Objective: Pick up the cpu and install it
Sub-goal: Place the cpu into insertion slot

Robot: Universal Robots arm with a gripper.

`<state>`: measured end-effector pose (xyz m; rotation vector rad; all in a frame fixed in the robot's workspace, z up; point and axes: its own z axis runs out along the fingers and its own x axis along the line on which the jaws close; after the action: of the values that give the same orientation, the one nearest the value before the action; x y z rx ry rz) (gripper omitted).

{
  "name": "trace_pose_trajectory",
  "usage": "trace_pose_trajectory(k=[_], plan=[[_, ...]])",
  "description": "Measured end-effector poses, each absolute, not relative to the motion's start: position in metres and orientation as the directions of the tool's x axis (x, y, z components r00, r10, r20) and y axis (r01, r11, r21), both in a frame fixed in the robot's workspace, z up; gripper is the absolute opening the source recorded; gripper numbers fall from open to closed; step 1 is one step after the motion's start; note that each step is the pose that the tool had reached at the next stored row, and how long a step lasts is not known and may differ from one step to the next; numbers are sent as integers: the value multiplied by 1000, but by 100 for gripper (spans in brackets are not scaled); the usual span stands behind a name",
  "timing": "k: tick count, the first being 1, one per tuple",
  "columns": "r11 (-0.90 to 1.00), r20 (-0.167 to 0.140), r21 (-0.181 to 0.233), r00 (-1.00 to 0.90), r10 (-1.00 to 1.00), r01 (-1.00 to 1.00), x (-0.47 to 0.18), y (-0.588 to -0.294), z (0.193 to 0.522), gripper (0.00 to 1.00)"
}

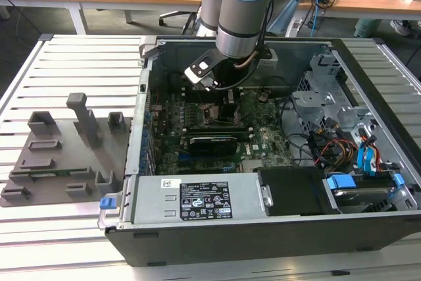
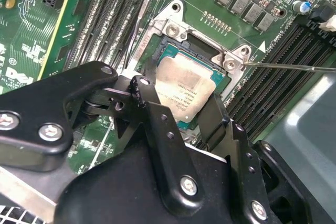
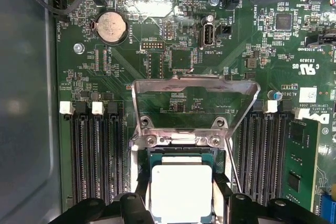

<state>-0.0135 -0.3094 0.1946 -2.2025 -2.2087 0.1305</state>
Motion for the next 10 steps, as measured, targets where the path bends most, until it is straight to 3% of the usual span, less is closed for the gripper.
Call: trace_pose_trajectory(k=[10], plan=[[1,-45,-73,-4,999,997,-13,-309,195,60]])
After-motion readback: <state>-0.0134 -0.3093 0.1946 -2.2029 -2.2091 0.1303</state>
